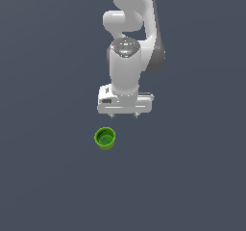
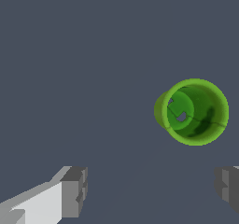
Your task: Pick up the object and move it to a goal position.
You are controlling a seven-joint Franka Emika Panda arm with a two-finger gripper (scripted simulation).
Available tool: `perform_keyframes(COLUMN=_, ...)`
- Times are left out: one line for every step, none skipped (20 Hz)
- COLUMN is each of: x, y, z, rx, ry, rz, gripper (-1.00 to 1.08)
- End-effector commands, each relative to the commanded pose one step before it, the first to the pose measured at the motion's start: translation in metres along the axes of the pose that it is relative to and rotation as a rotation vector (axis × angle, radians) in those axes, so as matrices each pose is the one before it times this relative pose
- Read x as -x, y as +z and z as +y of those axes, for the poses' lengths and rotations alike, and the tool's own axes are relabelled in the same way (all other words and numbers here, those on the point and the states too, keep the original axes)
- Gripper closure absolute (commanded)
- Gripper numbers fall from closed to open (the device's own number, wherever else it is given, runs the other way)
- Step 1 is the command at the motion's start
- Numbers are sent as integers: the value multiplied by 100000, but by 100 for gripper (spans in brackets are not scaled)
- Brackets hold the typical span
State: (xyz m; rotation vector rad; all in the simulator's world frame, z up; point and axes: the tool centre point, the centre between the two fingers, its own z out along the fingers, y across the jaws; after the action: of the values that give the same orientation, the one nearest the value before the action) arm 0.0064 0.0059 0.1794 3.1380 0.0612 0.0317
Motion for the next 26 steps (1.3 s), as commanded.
perform_keyframes(x=0, y=0, z=1, rx=0, ry=0, rz=0, gripper=-20)
perform_keyframes(x=-11, y=-34, z=-56, rx=-53, ry=-3, rz=82, gripper=-20)
perform_keyframes(x=-30, y=-97, z=-157, rx=-158, ry=-5, rz=237, gripper=-20)
perform_keyframes(x=-49, y=-157, z=-258, rx=-258, ry=-15, rz=385, gripper=-20)
perform_keyframes(x=-60, y=-199, z=-326, rx=-331, ry=-37, rz=492, gripper=-20)
perform_keyframes(x=-44, y=-147, z=-242, rx=-249, ry=-53, rz=368, gripper=-20)
perform_keyframes(x=-25, y=-76, z=-132, rx=-135, ry=-57, rz=201, gripper=-20)
perform_keyframes(x=-10, y=12, z=0, rx=0, ry=0, rz=0, gripper=-20)
perform_keyframes(x=22, y=-23, z=21, rx=0, ry=0, rz=0, gripper=-20)
perform_keyframes(x=-3, y=25, z=13, rx=40, ry=132, rz=-69, gripper=-20)
perform_keyframes(x=-2, y=1, z=-10, rx=0, ry=0, rz=0, gripper=-20)
perform_keyframes(x=-1, y=0, z=5, rx=-11, ry=-116, rz=25, gripper=-20)
perform_keyframes(x=-3, y=18, z=17, rx=1, ry=-239, rz=18, gripper=-20)
perform_keyframes(x=-3, y=30, z=25, rx=7, ry=-365, rz=20, gripper=-20)
perform_keyframes(x=-3, y=42, z=42, rx=11, ry=-478, rz=22, gripper=-20)
perform_keyframes(x=-4, y=53, z=50, rx=16, ry=-601, rz=26, gripper=-20)
perform_keyframes(x=-4, y=63, z=59, rx=19, ry=-713, rz=30, gripper=-20)
perform_keyframes(x=-4, y=72, z=70, rx=20, ry=-822, rz=37, gripper=-20)
perform_keyframes(x=-4, y=82, z=77, rx=21, ry=-940, rz=45, gripper=-20)
perform_keyframes(x=-3, y=91, z=83, rx=23, ry=-1053, rz=50, gripper=-20)
perform_keyframes(x=-2, y=102, z=96, rx=26, ry=-1168, rz=54, gripper=-20)
perform_keyframes(x=-1, y=112, z=105, rx=29, ry=-1286, rz=60, gripper=-20)
perform_keyframes(x=1, y=122, z=113, rx=31, ry=-1407, rz=65, gripper=-20)
perform_keyframes(x=4, y=132, z=123, rx=33, ry=-1530, rz=71, gripper=-20)
perform_keyframes(x=6, y=143, z=132, rx=35, ry=-1654, rz=77, gripper=-20)
perform_keyframes(x=10, y=153, z=142, rx=37, ry=-1777, rz=82, gripper=-20)
